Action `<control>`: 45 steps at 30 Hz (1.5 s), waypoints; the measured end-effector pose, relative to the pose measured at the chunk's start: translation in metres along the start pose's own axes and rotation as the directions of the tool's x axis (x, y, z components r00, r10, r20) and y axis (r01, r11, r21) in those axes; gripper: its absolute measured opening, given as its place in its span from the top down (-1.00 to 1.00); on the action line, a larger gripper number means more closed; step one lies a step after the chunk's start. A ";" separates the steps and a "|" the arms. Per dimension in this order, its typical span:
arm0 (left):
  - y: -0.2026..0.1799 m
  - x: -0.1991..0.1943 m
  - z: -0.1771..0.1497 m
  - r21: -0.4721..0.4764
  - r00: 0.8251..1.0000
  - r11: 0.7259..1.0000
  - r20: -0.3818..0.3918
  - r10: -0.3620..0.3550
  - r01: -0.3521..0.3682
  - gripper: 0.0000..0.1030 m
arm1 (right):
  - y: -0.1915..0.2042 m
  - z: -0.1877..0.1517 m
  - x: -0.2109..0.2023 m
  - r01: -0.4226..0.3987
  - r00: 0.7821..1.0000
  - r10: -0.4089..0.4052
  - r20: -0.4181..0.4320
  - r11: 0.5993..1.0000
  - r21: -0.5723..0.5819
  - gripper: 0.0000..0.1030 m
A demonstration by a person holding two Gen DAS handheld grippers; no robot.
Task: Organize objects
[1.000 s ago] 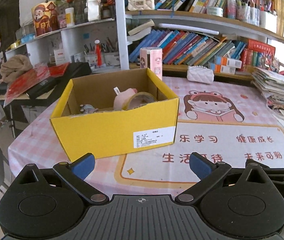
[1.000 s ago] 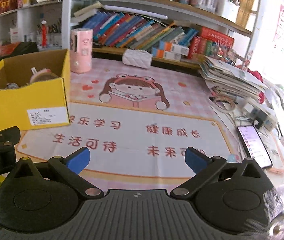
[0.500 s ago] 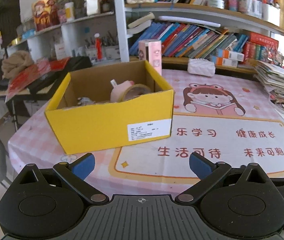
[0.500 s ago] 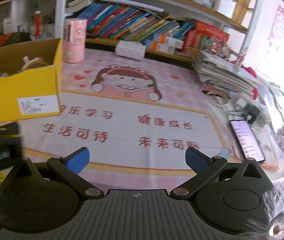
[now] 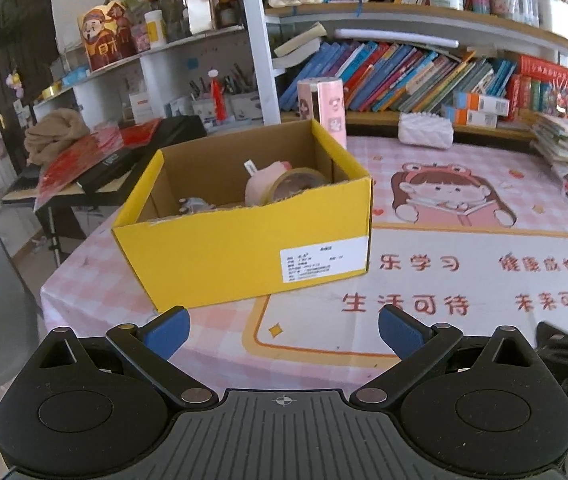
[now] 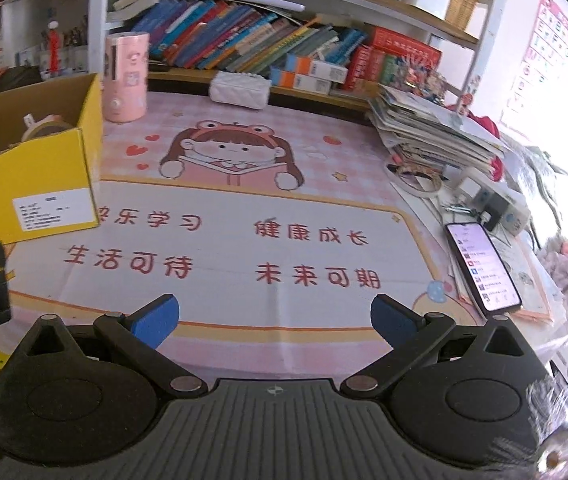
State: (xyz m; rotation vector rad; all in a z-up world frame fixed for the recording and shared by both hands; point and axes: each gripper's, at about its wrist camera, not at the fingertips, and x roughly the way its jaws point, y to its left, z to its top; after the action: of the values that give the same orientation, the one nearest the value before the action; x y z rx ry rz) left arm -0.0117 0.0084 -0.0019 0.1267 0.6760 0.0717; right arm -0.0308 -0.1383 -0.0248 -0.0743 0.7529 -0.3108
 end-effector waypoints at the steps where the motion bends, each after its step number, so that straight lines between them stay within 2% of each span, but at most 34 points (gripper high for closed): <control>1: -0.002 0.001 -0.001 0.008 1.000 1.000 -0.007 0.003 -0.003 -0.98 | -0.001 0.000 0.000 0.007 1.000 -0.007 -0.002 1.000 0.004 -1.00; 9: -0.009 -0.001 -0.003 0.037 1.000 0.999 -0.015 -0.010 0.010 -0.98 | -0.004 -0.002 0.000 0.011 1.000 -0.011 -0.001 1.000 -0.004 -1.00; 45: -0.014 -0.012 -0.010 0.042 1.000 0.999 -0.022 -0.008 0.009 -0.98 | -0.003 -0.008 -0.009 0.023 1.000 -0.022 0.007 0.999 -0.023 -1.00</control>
State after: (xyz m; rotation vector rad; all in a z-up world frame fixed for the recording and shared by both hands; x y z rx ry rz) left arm -0.0271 -0.0059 -0.0045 0.1634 0.7001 0.0511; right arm -0.0431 -0.1378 -0.0238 -0.1052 0.7497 -0.3234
